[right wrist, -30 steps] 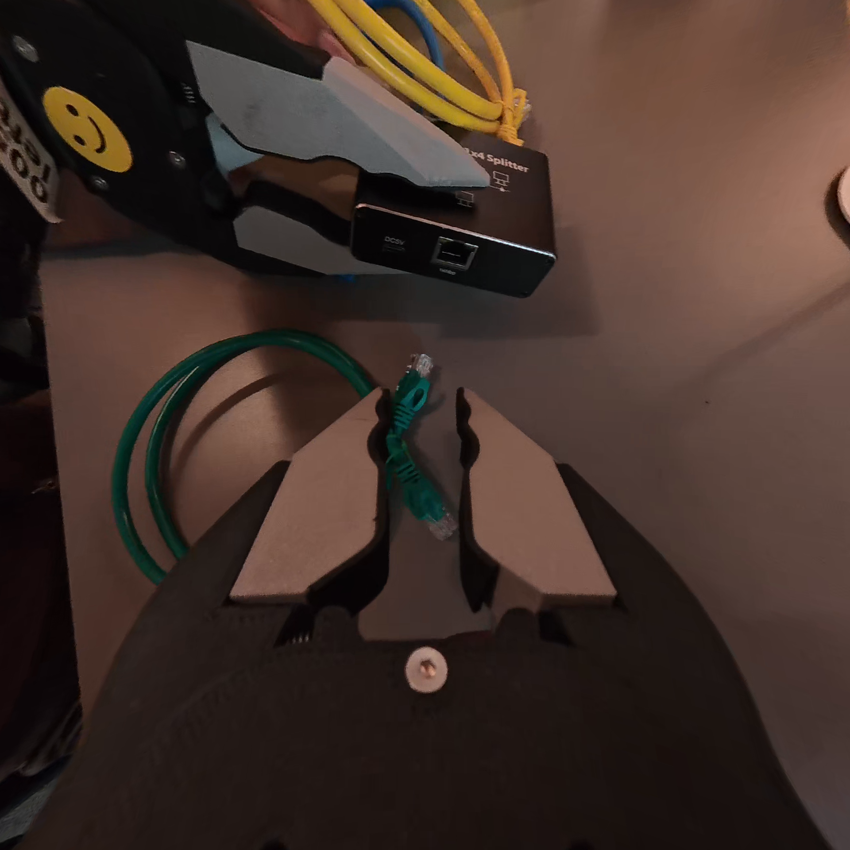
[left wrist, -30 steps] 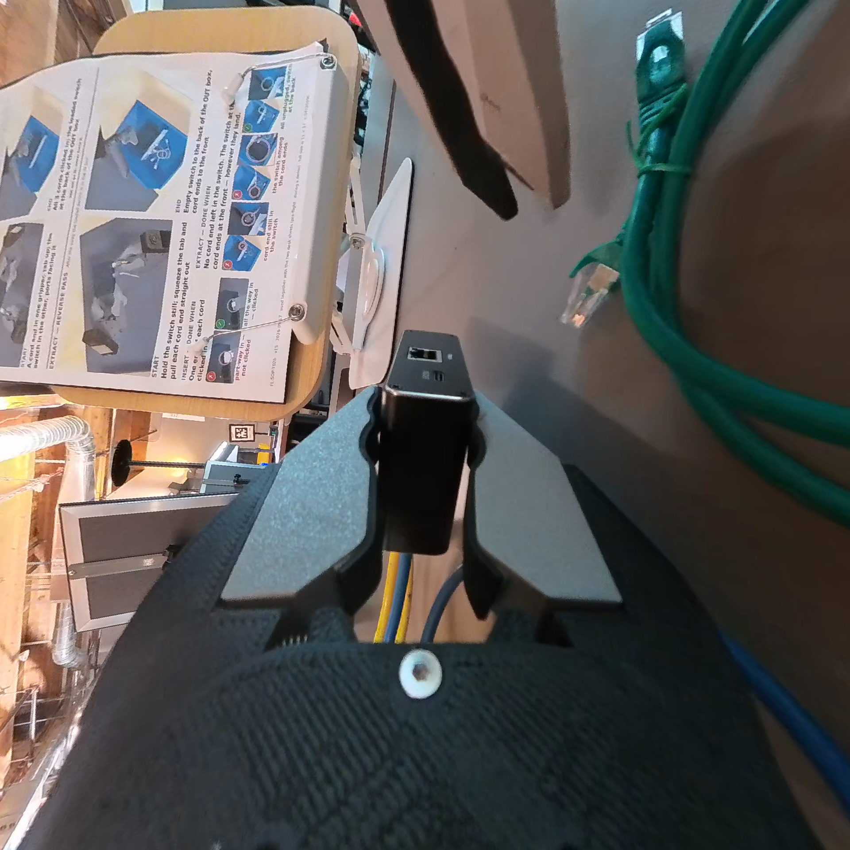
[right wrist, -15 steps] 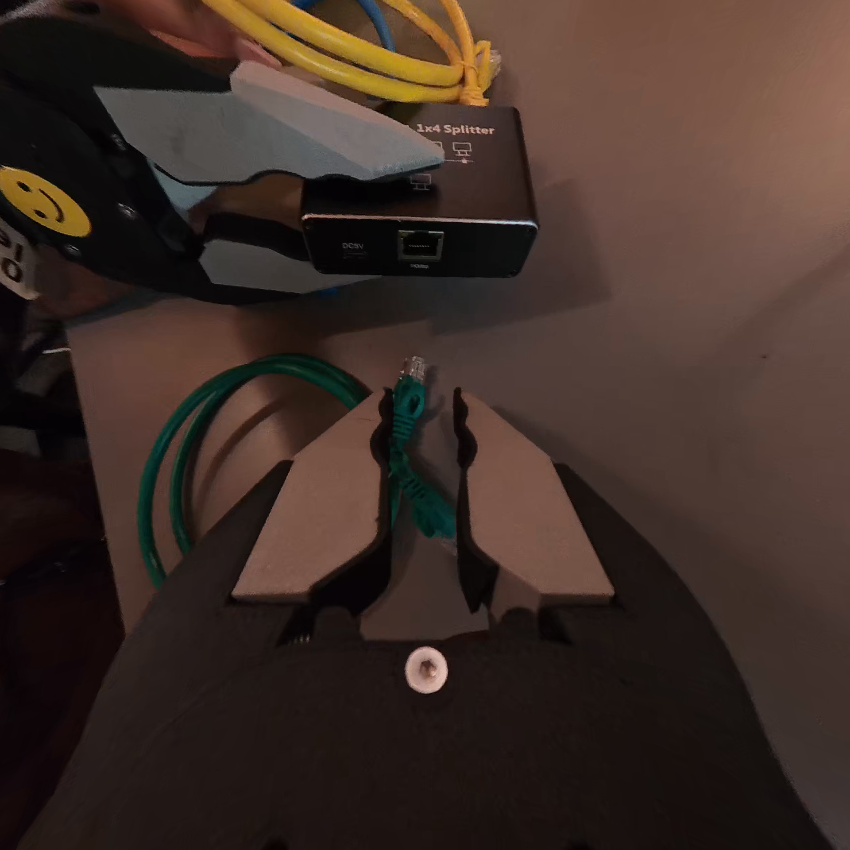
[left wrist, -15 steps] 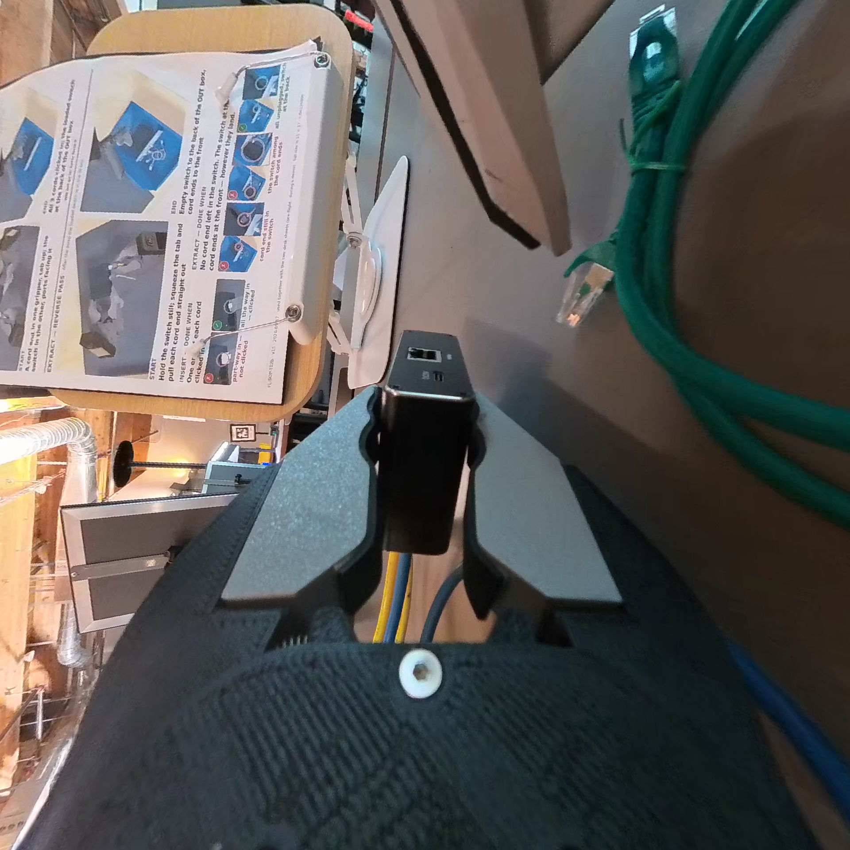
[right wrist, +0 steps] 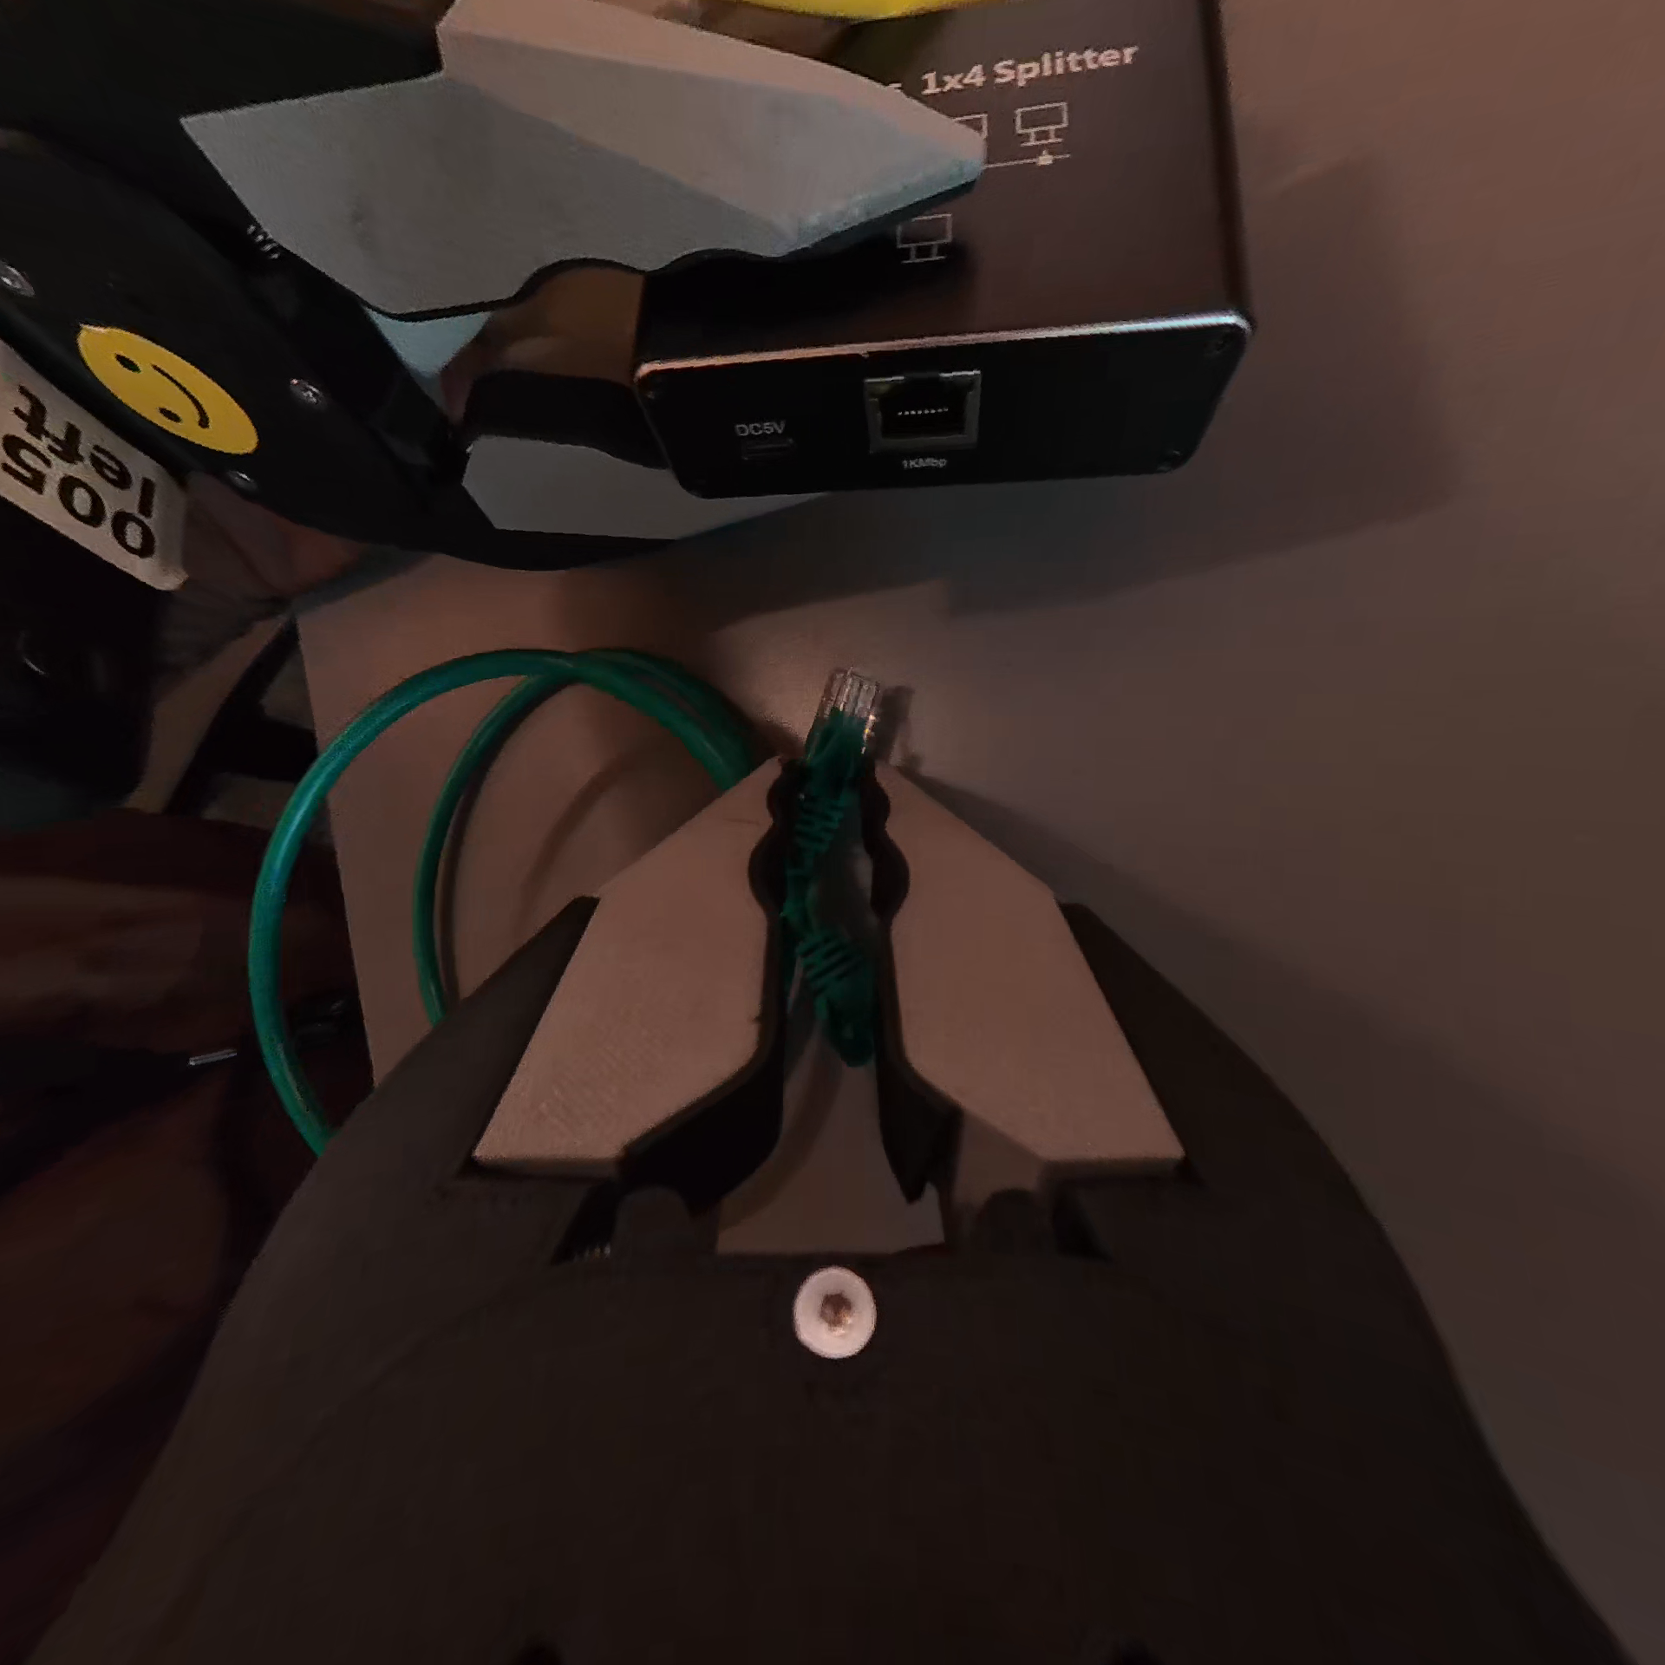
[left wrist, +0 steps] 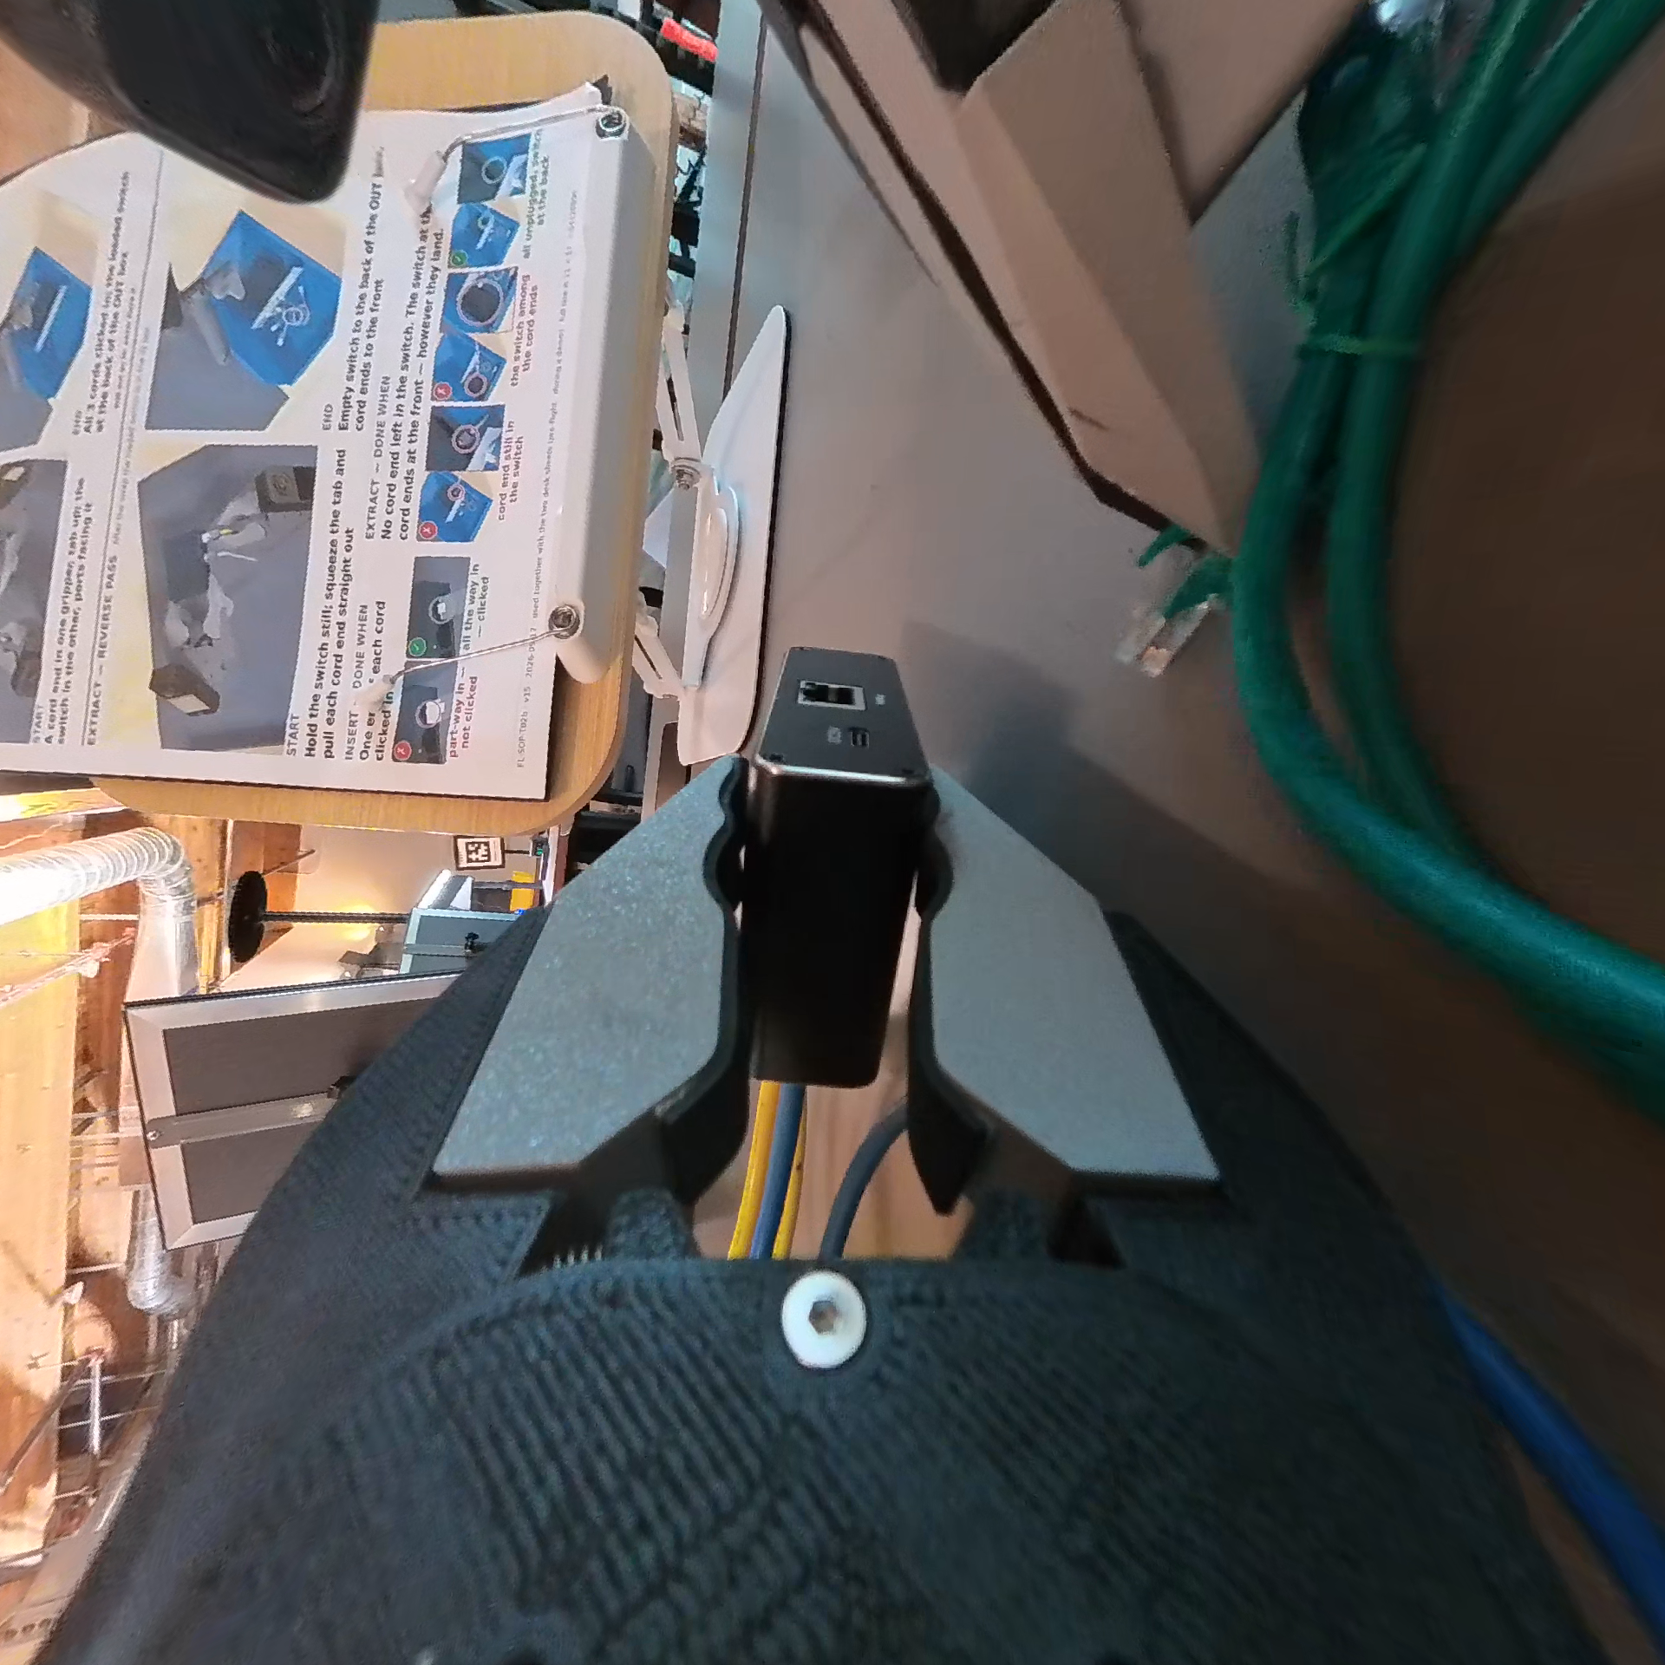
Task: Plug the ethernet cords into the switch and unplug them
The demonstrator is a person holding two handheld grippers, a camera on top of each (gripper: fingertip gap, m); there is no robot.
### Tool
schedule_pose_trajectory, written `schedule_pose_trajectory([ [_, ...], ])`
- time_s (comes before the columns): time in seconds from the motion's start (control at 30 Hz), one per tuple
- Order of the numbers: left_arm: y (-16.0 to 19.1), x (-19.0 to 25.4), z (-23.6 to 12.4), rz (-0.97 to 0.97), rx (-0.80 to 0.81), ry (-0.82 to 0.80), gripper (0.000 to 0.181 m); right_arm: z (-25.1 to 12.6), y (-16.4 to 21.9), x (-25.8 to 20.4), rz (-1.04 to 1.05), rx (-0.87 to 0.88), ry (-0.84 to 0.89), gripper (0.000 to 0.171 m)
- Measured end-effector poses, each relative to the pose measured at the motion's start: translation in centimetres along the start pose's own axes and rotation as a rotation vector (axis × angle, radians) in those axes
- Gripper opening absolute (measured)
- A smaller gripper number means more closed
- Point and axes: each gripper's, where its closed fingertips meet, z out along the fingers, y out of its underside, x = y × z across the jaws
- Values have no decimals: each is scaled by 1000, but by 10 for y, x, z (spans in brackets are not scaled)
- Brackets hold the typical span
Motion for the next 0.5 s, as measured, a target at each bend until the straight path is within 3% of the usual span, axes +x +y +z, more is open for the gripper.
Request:
schedule_pose_trajectory([
  [0.27, 0, 4, -2, 15, -2, 5, 34, 1, -1, 3, -218, -61, 225, 11],
  [0.5, -4, 19, 0, 202, -33, 7, 32, -25, -25, 12, -289, 61, 381, 10],
])
